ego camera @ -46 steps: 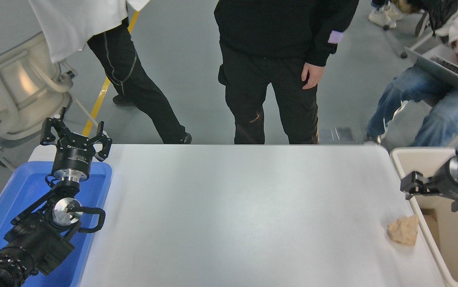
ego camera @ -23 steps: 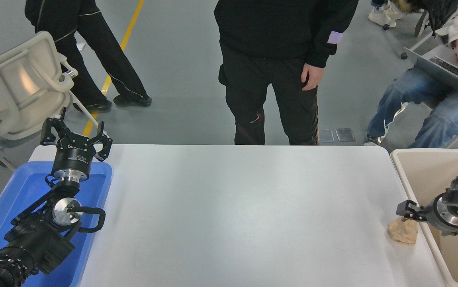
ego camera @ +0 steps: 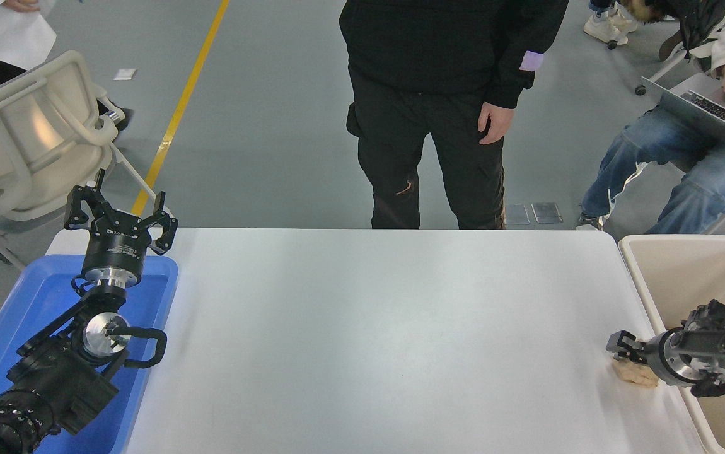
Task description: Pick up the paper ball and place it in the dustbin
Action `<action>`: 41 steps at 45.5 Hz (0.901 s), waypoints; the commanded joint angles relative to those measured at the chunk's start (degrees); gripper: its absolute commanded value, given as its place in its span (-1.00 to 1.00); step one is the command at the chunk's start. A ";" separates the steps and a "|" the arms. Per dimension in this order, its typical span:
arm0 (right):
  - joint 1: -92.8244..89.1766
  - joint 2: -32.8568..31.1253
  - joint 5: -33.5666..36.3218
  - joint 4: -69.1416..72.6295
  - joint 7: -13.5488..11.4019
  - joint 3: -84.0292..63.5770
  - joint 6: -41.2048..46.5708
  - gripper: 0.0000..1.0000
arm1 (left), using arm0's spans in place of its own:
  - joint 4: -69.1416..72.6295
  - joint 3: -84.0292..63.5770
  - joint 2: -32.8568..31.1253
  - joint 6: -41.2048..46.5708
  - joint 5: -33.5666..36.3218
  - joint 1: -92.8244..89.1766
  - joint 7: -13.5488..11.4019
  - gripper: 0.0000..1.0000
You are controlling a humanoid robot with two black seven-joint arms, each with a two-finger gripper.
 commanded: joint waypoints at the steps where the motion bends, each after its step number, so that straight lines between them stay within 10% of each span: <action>1: -1.49 0.40 0.47 -0.86 -0.01 0.71 -1.64 -0.54 | 0.04 0.00 0.01 0.00 0.00 -0.01 0.02 0.98; 6: -1.40 0.40 0.74 -0.42 -0.36 0.79 -0.94 -1.00 | -0.04 0.00 0.01 0.00 0.00 -0.01 0.02 0.98; 27: 5.79 -3.90 6.19 7.12 -0.45 -0.35 0.46 -1.00 | 0.04 0.00 0.01 0.00 0.00 -0.01 0.02 0.98; 41: 35.58 -13.66 4.08 18.21 -0.10 -10.72 29.19 -1.00 | -0.04 0.00 0.01 0.00 0.09 -0.01 0.02 0.98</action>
